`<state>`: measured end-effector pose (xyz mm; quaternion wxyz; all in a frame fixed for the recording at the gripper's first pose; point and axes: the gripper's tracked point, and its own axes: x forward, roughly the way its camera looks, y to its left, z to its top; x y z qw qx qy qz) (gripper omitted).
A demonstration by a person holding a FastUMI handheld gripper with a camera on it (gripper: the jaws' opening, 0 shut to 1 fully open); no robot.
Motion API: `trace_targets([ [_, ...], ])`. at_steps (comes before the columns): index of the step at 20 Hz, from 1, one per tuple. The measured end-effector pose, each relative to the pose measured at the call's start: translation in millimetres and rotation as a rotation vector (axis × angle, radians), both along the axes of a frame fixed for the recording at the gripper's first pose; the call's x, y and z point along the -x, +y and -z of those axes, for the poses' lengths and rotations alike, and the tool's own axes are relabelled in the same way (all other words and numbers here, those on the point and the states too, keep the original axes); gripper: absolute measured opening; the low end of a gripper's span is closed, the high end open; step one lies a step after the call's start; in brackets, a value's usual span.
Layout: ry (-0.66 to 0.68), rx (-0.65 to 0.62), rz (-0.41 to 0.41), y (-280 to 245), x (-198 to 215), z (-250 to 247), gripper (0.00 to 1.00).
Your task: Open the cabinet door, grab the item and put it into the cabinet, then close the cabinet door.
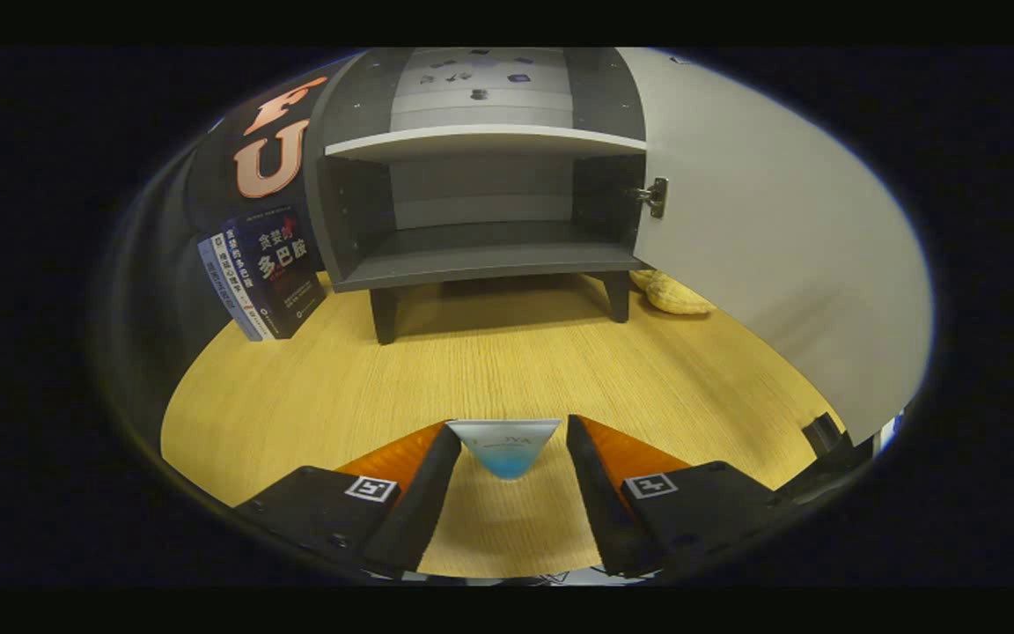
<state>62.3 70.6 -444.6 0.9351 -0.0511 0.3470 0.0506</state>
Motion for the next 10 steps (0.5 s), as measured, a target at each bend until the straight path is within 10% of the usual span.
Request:
trace_targets([
  [3, 0.003, 0.008, -0.008, 1, 0, -4, 0.65],
  [10, -0.040, -0.009, -0.027, 13, -14, -68, 0.65],
])
